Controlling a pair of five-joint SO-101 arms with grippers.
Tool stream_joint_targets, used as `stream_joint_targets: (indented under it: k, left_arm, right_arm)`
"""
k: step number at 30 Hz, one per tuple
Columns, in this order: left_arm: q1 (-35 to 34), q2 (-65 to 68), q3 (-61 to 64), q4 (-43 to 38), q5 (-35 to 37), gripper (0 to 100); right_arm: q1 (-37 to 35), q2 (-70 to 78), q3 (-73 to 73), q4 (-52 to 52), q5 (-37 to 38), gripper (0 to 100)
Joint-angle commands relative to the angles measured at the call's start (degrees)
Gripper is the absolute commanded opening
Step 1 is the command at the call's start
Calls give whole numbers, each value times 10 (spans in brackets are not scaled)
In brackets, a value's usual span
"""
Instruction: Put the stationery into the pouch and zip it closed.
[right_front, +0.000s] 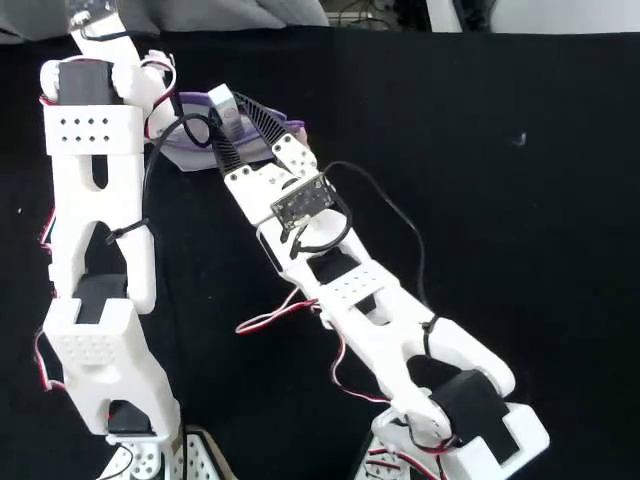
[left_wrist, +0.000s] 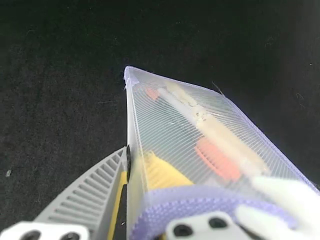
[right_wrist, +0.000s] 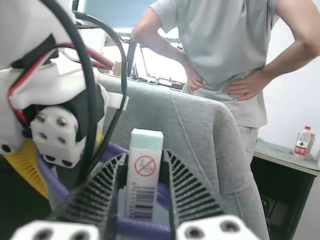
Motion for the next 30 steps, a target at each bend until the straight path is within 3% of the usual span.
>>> stream_joint_targets:
  k: [1,5,12,17,25,30]
  left_arm:
    - [-15,-16,-5,1,7,30]
    - [-16,-16,-4,1,7,30]
    - [-17,-17,-4,1,7,30]
    - [-26,-15,-5,2,7,30]
    - [-26,-14,-5,2,7,30]
    - [-26,-14,-5,1,7,30]
  right_arm:
    - [-15,3,12,22,8,80]
    - [-16,0,8,22,11,198]
    - [-13,-21,3,17,11,175]
    - [22,-116,15,41,8,174]
    - [76,-338,17,260,4,174]
    - [96,-449,20,447,-68,174]
